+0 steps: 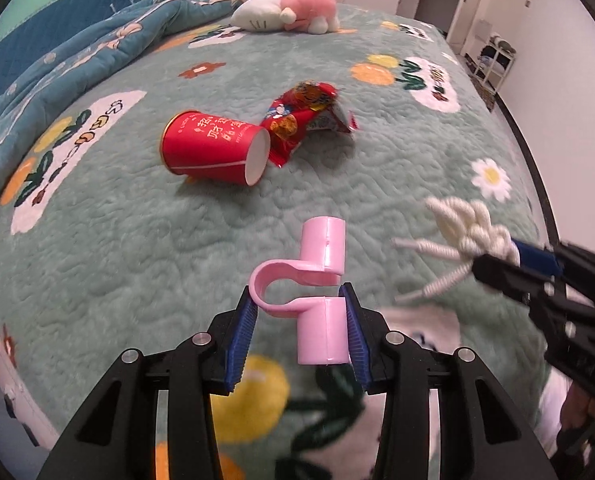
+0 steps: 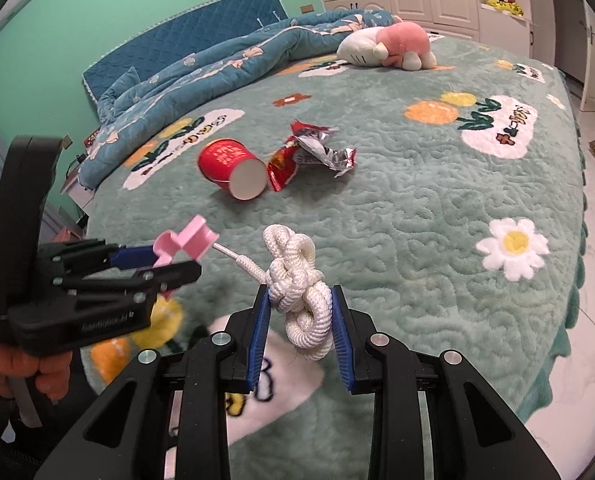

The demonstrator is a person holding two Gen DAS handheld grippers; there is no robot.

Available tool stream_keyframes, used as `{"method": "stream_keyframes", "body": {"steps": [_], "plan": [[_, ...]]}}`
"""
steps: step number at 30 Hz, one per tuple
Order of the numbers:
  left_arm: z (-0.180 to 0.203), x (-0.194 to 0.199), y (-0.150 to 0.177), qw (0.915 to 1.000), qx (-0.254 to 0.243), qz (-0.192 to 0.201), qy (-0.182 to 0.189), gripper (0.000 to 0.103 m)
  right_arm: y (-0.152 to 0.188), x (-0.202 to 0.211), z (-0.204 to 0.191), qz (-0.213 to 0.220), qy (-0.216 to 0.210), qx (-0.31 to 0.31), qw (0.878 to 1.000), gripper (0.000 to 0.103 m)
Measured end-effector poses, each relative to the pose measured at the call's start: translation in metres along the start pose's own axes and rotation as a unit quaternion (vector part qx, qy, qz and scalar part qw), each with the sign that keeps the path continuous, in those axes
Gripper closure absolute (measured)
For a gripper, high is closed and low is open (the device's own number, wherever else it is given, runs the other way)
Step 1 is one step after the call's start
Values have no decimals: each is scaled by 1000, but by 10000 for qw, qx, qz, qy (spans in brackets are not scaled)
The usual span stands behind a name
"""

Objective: Collect trash
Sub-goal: 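Carry the rope and pink clip with both tools to the orange bucket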

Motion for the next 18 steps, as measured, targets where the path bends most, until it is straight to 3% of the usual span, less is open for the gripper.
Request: {"method": "stream_keyframes", "body": {"steps": [18], "plan": [[73, 87, 28, 9940, -939, 525, 186, 59, 40, 103, -16, 613, 38, -264, 9978, 73]]}}
Point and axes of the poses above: each gripper's, at about its wrist camera, not at the fingertips, and x roughly against the way its jaws point, z to its right, y to its underside, the point moved 8 cm from there along -x, roughly the way its jaws point, and after that the axes turned 9 degrees about -x, right-handed, at the moved point
